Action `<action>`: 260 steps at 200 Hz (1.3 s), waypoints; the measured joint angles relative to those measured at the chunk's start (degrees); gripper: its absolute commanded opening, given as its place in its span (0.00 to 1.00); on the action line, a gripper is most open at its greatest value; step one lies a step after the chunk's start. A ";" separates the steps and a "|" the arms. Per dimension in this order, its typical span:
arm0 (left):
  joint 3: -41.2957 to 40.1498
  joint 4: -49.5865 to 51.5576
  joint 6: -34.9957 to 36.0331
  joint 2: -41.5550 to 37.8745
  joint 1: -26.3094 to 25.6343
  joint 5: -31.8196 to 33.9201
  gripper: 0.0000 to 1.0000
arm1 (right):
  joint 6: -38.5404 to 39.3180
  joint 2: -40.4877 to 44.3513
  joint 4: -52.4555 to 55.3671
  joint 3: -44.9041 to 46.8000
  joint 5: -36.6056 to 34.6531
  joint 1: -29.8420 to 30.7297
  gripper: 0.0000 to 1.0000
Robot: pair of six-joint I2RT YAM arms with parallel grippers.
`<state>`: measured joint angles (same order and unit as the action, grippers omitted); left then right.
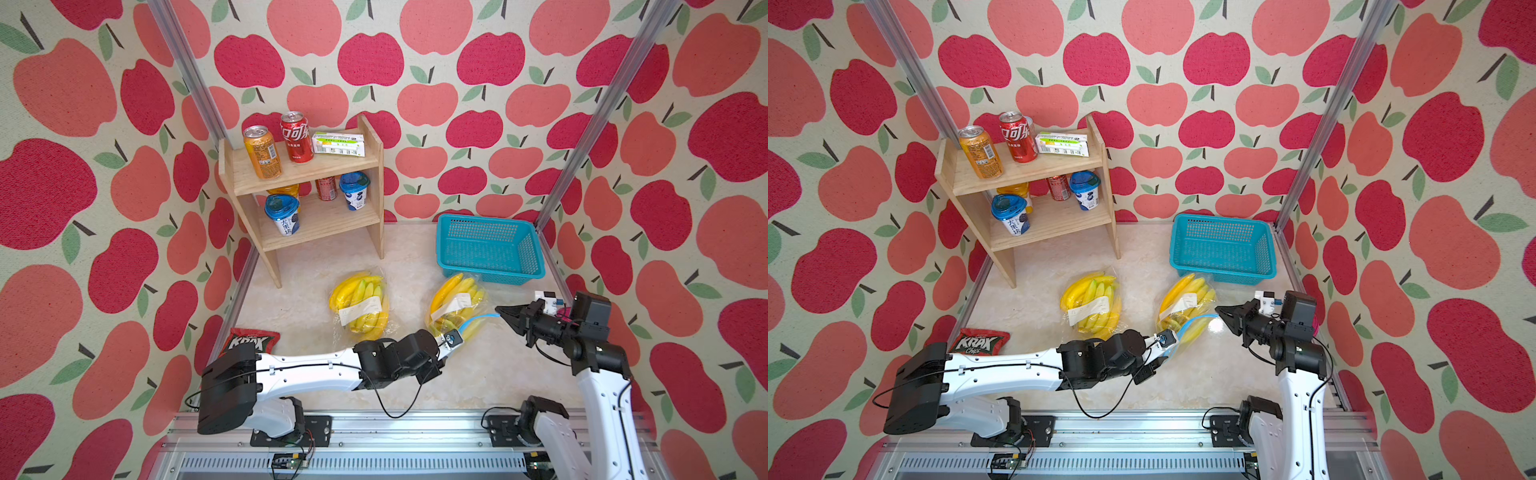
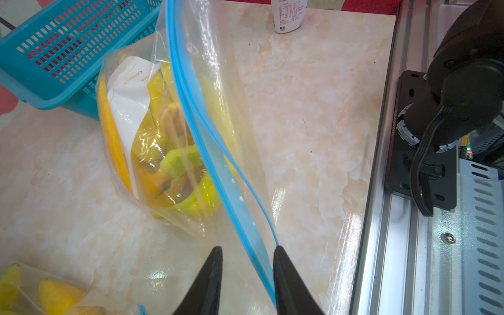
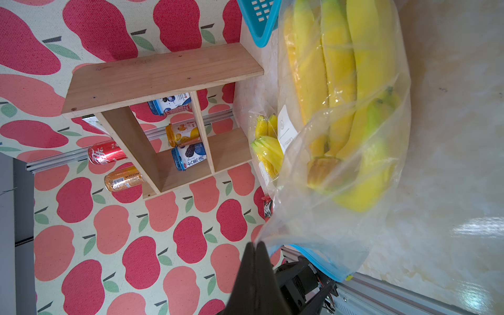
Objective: Open the zip-top bag and take out the banana
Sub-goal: Open the zipper of the food storage bag at the center of the board.
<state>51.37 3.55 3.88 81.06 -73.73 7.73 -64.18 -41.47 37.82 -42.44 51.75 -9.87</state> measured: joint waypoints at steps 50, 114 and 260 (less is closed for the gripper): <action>0.02 -0.04 -0.48 1.09 0.22 0.42 0.29 | -0.42 0.00 -0.04 0.00 0.02 0.00 0.00; 0.74 -0.15 -2.97 4.44 0.37 0.63 0.24 | -0.83 0.28 -0.22 0.00 0.02 0.00 0.00; 4.07 2.82 -7.08 5.95 0.63 7.45 0.00 | 3.06 0.92 3.39 -1.11 -1.88 0.00 0.50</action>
<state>55.44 6.37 -3.20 87.00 -73.10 15.18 -61.12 -40.56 41.21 -43.55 49.87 -9.87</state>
